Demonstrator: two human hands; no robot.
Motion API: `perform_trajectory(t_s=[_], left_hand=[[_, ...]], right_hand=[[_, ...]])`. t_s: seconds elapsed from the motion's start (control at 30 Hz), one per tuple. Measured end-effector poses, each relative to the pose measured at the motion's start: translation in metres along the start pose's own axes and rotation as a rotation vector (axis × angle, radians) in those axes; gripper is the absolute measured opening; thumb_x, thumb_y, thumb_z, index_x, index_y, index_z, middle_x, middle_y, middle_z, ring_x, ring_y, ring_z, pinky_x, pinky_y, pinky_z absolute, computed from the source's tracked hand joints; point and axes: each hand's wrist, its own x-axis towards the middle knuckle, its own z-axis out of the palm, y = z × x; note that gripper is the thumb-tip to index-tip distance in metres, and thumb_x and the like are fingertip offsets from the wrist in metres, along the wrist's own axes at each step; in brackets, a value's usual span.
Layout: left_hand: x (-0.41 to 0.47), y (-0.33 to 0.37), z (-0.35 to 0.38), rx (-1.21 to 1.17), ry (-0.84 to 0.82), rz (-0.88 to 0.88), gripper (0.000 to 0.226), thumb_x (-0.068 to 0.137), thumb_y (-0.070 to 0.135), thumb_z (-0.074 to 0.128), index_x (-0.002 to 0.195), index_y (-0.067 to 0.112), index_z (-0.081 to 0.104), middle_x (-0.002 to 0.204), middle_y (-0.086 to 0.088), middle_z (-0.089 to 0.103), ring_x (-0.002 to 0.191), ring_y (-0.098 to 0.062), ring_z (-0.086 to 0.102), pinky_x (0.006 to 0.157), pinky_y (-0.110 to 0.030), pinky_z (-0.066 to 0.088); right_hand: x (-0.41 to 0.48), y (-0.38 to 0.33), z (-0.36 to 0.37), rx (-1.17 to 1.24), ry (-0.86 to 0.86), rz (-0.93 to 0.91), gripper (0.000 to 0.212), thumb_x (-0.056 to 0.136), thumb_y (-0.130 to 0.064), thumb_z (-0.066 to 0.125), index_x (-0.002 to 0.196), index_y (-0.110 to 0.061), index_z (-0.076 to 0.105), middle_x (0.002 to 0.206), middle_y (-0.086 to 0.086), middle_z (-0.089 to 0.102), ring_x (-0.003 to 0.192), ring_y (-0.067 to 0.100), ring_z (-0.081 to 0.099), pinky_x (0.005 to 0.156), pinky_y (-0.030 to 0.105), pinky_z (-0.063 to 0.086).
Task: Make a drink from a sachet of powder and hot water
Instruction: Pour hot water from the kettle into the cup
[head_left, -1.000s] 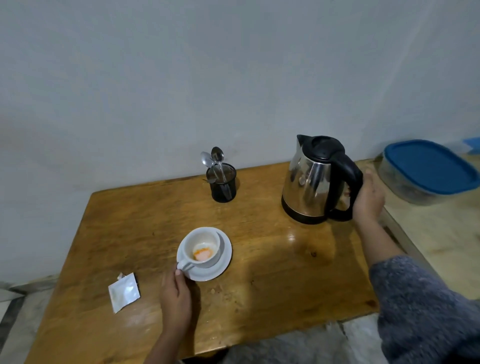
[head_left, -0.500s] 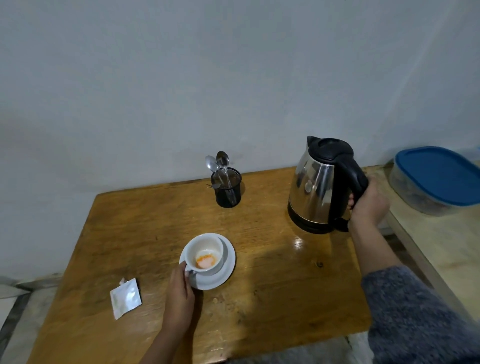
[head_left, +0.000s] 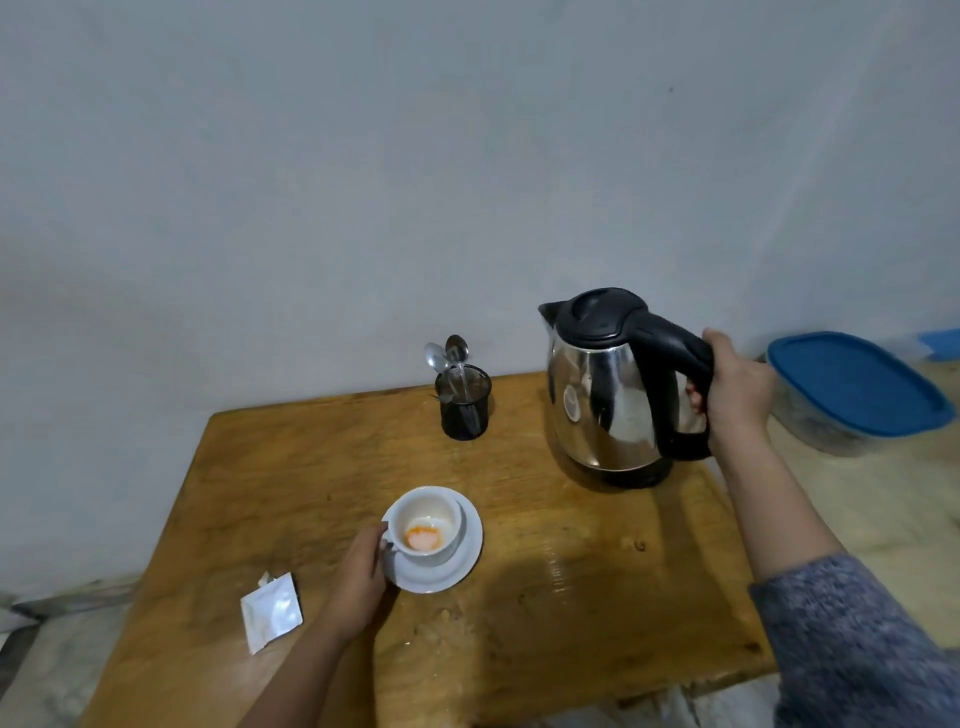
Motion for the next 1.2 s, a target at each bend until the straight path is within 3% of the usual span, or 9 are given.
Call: perform_trajectory(t_s=[0.17, 0.23, 0.3, 0.4, 0.5, 0.6, 0.7, 1.2], left_hand=[[0.007, -0.008, -0.002, 0.005, -0.028, -0.009, 0.023, 0.097, 0.023, 0.036, 0.112, 0.019, 0.054, 0.11, -0.003, 0.062, 0.101, -0.015, 0.057, 0.083, -0.03, 0.044], [0.007, -0.007, -0.001, 0.002, -0.018, -0.021, 0.021, 0.097, 0.024, 0.036, 0.108, 0.02, 0.054, 0.109, -0.004, 0.062, 0.1, -0.018, 0.057, 0.082, -0.031, 0.043], [0.009, -0.004, 0.0, 0.009, -0.013, -0.043, 0.02, 0.097, 0.023, 0.037, 0.105, 0.018, 0.054, 0.107, -0.006, 0.062, 0.096, -0.019, 0.057, 0.079, -0.031, 0.041], [0.009, -0.003, -0.001, 0.026, -0.019, -0.066, 0.022, 0.097, 0.022, 0.037, 0.107, 0.014, 0.055, 0.106, -0.007, 0.062, 0.093, -0.018, 0.055, 0.076, -0.029, 0.038], [0.011, -0.002, -0.004, 0.051, -0.041, -0.066, 0.021, 0.097, 0.022, 0.038, 0.106, 0.015, 0.055, 0.104, -0.005, 0.061, 0.093, -0.018, 0.055, 0.076, -0.029, 0.038], [0.013, -0.001, -0.007, 0.05, -0.065, -0.076, 0.016, 0.097, 0.023, 0.037, 0.101, 0.02, 0.053, 0.1, -0.002, 0.059, 0.09, -0.016, 0.054, 0.07, -0.028, 0.039], [0.015, 0.0, -0.007, 0.056, -0.071, -0.096, 0.016, 0.098, 0.023, 0.037, 0.101, 0.02, 0.052, 0.099, -0.002, 0.058, 0.089, -0.015, 0.053, 0.067, -0.025, 0.04], [0.014, 0.001, -0.007, 0.034, -0.08, -0.139, 0.023, 0.097, 0.023, 0.038, 0.113, 0.016, 0.053, 0.107, -0.003, 0.058, 0.097, -0.017, 0.054, 0.08, -0.028, 0.042]], right_hand=[[-0.018, 0.01, 0.02, -0.153, -0.1, -0.023, 0.046, 0.075, -0.047, 0.06, 0.045, -0.012, 0.054, 0.033, 0.003, 0.049, 0.036, 0.022, 0.046, 0.048, 0.033, 0.038], [-0.025, 0.016, 0.03, -0.224, -0.167, -0.036, 0.047, 0.078, -0.044, 0.062, 0.044, -0.011, 0.054, 0.027, 0.002, 0.047, 0.031, 0.016, 0.046, 0.044, 0.028, 0.039], [-0.032, 0.02, 0.04, -0.29, -0.245, -0.081, 0.049, 0.075, -0.046, 0.06, 0.045, -0.008, 0.058, 0.024, 0.0, 0.047, 0.027, 0.013, 0.043, 0.046, 0.032, 0.041], [-0.046, 0.021, 0.051, -0.438, -0.371, -0.163, 0.058, 0.071, -0.054, 0.053, 0.057, 0.0, 0.066, 0.025, -0.002, 0.048, 0.04, 0.022, 0.049, 0.056, 0.039, 0.043], [-0.059, 0.017, 0.058, -0.533, -0.425, -0.229, 0.057, 0.083, -0.042, 0.058, 0.038, -0.009, 0.045, 0.03, 0.001, 0.034, 0.042, 0.025, 0.038, 0.051, 0.033, 0.032], [-0.07, 0.01, 0.063, -0.688, -0.467, -0.323, 0.059, 0.086, -0.04, 0.056, 0.038, -0.017, 0.032, 0.04, 0.001, 0.028, 0.041, 0.02, 0.029, 0.046, 0.029, 0.02], [-0.076, 0.006, 0.068, -0.738, -0.525, -0.358, 0.06, 0.087, -0.038, 0.055, 0.036, -0.018, 0.03, 0.038, -0.003, 0.027, 0.038, 0.017, 0.026, 0.045, 0.026, 0.02], [-0.092, -0.005, 0.091, -1.006, -0.601, -0.515, 0.06, 0.083, -0.053, 0.048, 0.036, -0.02, 0.034, 0.036, -0.005, 0.032, 0.037, 0.015, 0.036, 0.046, 0.023, 0.028]])
